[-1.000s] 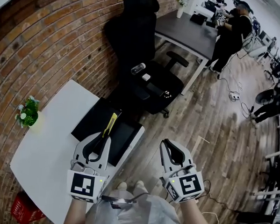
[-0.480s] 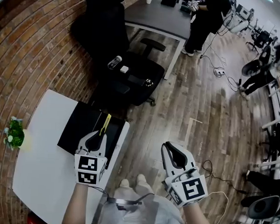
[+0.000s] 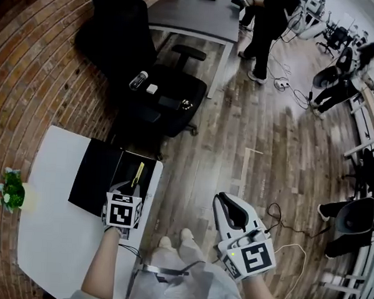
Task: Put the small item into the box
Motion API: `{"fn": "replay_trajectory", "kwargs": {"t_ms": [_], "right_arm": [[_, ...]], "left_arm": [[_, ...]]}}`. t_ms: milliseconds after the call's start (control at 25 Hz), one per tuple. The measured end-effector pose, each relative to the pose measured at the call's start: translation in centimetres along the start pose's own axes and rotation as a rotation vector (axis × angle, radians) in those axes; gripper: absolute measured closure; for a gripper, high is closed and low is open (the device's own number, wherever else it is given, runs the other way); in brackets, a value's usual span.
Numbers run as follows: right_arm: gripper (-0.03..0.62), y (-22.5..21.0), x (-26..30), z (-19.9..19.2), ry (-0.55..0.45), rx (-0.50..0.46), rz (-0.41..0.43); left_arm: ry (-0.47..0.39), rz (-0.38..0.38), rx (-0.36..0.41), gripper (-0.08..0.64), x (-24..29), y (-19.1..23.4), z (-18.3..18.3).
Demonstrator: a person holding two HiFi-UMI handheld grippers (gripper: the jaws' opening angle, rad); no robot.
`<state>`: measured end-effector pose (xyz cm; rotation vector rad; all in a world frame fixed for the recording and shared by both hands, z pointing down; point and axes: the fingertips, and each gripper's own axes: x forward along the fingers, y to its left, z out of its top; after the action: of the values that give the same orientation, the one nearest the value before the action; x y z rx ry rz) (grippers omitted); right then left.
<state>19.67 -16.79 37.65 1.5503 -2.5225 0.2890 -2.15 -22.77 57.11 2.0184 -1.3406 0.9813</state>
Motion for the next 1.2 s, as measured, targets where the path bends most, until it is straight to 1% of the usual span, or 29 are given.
{"fn": "replay_trajectory", "kwargs": {"t_ms": [80,240,400,520,600,680,800,880,960,1120,1200], "right_arm": [[0.535,0.1,-0.1,-0.1,0.002,-0.001,-0.004],[0.535,0.1,-0.2,-0.3,0.010,-0.003,-0.009],[0.535,0.2,0.1,-0.4,0.011,-0.002,-0.005],[0.535,0.5,0.2,-0.4,0.012,-0.005,0.006],[0.535,0.8,0.5,-0.5,0.013,-0.008,0.016],[0.535,1.1,0.8,-0.3,0.012,-0.014,0.032],[0.535,1.7,1.5,0.1,0.010,-0.026,0.066],[0.535,2.4,2.1,0.5,0.004,-0.037,0.097],[0.535,3.5,2.8,1.0,-0.006,-0.050,0.134],[0.535,6.1,3.8,2.0,-0.023,-0.073,0.201],[0.535,7.4,4.4,2.8,-0.039,-0.085,0.249]], "left_arm": [[0.046,0.001,-0.002,0.483,0.7,-0.1,-0.6],[0.126,-0.022,-0.034,0.483,1.6,-0.4,-1.6],[0.152,-0.041,-0.040,0.483,2.2,-0.7,-1.9],[0.134,-0.048,-0.020,0.477,2.0,-0.9,-1.6],[0.096,-0.042,0.006,0.454,1.7,-0.8,-1.1],[0.044,-0.039,0.024,0.451,1.0,-0.9,-0.4],[-0.071,-0.036,0.033,0.458,-0.9,-1.1,1.3],[-0.152,-0.029,0.025,0.479,-2.6,-0.9,2.4],[-0.223,-0.011,0.018,0.495,-4.5,-0.5,3.3],[-0.380,0.026,0.054,0.523,-9.9,-0.3,5.3],[-0.457,0.051,0.048,0.528,-13.0,-0.1,6.4]]}}
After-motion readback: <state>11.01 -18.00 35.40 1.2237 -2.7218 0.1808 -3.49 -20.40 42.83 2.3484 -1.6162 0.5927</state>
